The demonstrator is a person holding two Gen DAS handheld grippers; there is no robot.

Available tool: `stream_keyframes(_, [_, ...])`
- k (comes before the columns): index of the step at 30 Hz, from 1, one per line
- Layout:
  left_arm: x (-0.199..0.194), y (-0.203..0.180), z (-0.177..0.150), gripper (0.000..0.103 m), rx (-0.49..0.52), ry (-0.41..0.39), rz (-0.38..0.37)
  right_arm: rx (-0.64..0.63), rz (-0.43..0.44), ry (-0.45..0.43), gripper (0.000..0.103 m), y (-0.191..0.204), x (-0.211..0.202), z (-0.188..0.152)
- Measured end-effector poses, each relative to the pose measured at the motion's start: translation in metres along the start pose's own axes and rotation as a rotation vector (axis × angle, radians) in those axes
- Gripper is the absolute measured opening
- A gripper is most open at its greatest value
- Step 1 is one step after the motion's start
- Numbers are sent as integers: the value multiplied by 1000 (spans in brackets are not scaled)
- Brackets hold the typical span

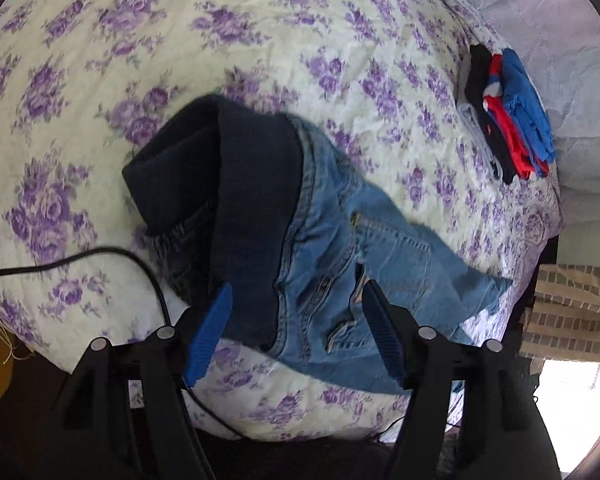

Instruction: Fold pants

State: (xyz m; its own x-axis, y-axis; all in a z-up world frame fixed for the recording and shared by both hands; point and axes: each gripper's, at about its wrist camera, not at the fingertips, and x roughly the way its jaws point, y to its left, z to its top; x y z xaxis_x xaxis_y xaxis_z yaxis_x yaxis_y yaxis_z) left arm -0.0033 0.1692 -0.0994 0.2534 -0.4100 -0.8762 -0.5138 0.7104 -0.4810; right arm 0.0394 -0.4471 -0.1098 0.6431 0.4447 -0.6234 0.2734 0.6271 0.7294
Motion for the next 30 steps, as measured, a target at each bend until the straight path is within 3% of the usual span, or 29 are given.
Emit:
stream_keyframes(3, [5,1,-13,65,32,19,15,26,-6,10,59,-5,0,-3])
stream_keyframes(12, [14,8,-28,65,-35,84,-90,19,6,36,61,3,7,-5])
stream_keyframes(15, [26,3,-26,65,-51,72,-82,28,8,48,61,2,11,-6])
stream_keyframes(17, [30,0,-21,64,-59,39,-52,35,6,53,61,0,12,-8])
stream_keyframes(18, [30,0,-18,57,-73,19,-43,36,6,55,61,-1,12,-8])
stream_keyframes(20, [26,-2,-12,35,-77,-20,-42,39,8,47,61,-3,9,-9])
stream_keyframes(21, [23,-5,-7,16,-65,-36,-49,42,7,39,61,-4,6,-9])
stream_keyframes(25, [-4,-36,37,13,-28,-141,-120,75,5,18,61,-14,0,-8])
stream_keyframes(27, [-24,-71,82,12,42,-270,-148,80,7,18,61,-16,1,-7])
stream_keyframes(28, [-31,-85,105,12,77,-345,-132,76,6,19,61,-15,2,-6])
stream_keyframes(30, [-31,-99,150,8,42,-463,-37,71,14,25,61,-11,4,-6])
